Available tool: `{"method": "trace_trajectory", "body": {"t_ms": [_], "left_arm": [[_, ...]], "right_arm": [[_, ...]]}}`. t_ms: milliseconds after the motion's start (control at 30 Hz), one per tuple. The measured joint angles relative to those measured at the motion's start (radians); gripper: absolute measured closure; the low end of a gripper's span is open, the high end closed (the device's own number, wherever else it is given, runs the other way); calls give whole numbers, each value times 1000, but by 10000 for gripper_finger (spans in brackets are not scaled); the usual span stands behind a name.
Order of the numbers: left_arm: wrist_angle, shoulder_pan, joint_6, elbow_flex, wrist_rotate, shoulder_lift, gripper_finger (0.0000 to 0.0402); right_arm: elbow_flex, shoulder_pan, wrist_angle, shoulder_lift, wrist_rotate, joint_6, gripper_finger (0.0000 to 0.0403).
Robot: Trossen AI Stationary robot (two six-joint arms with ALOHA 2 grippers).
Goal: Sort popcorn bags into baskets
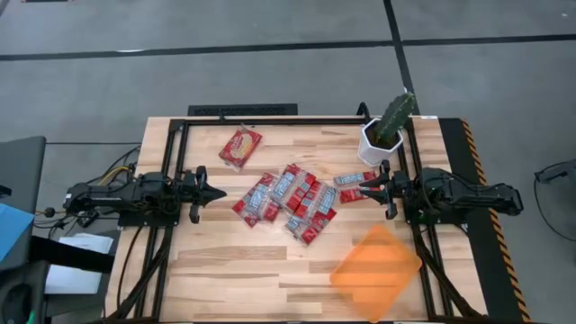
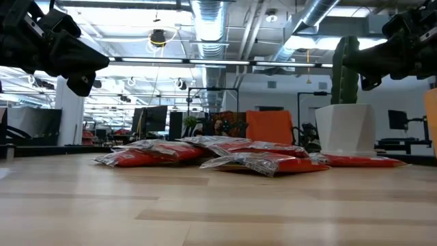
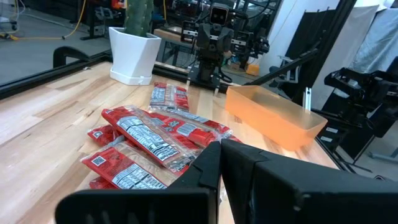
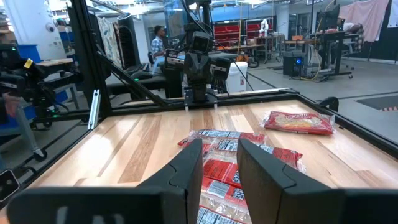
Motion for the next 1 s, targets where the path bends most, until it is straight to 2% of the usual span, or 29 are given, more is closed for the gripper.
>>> {"method": "trace_trajectory", "body": {"t_ms": [300,500,733,867,1000], "left_arm": [[0,0,-1,0,0,0,401],[45,0,-57,0,-15,0,401],[68,0,-339,0,-91,0,401],[69,0,-471,0,-124,0,401],[75,0,-595,0,-197,0,401]], "right_arm": [[0,0,0,0,0,0,278],[0,0,0,0,0,0,278],[0,0,43,0,66,9,278],[0,0,188,0,86,166,278],[0,-1,312,0,167,303,278]]}}
